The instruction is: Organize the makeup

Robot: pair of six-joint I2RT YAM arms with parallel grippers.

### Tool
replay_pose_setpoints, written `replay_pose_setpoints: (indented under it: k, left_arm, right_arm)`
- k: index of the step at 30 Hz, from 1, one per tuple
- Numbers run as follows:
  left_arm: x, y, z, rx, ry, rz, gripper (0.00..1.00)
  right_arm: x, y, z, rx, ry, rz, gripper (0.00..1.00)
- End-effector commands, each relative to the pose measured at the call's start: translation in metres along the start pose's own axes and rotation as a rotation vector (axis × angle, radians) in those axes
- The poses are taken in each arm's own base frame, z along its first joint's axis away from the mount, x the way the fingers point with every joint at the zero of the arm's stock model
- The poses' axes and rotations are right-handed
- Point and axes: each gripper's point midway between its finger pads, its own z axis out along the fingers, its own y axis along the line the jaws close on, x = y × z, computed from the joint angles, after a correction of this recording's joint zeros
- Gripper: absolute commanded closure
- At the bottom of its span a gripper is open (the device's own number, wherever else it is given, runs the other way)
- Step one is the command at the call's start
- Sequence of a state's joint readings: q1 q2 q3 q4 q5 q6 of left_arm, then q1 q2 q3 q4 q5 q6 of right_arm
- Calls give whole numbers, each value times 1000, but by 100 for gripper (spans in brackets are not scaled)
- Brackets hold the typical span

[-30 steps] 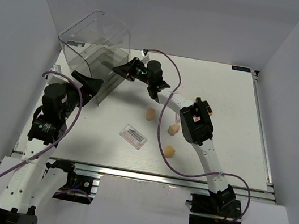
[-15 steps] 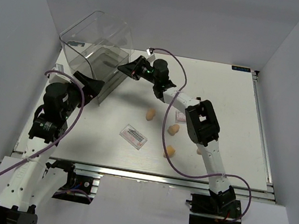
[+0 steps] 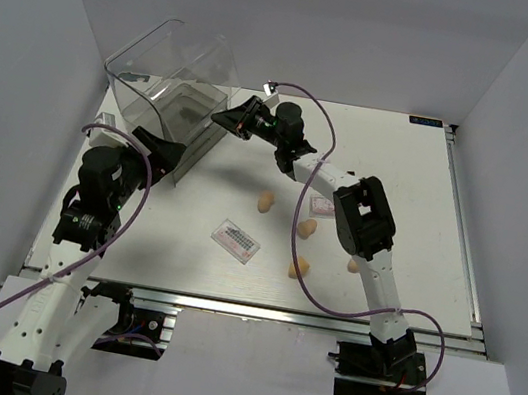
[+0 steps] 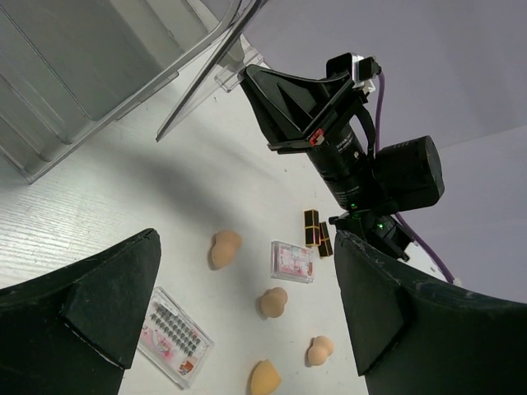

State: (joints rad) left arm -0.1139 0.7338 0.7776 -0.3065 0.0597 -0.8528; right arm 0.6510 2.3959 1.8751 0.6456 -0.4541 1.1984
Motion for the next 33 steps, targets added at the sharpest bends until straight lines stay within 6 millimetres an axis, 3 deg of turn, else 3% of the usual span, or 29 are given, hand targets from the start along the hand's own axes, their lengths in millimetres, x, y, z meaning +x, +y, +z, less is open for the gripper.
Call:
replay_pose_setpoints:
  k: [1,11,17,26,33]
  left_arm:
    - [-4,-4,1,20,-14,24,5]
    - [-4,2,6,16,-33,38,5]
    - [-6,2,17,14,-36,50,5]
    - [-19,-18,38,89,-60,91,6]
    - [-21,-21,56,82,-29,148,6]
  right_arm:
    - [-30,64,-9,-115,-61,-110,100]
    - [-31,76,-15,-123,-65,-103,100]
    - [-36,93,-20,-142,-65,-104,100]
    - [-37,107,-27,-154,-59,-100,100]
    - [-38,122,-33,-170,-55,-110,100]
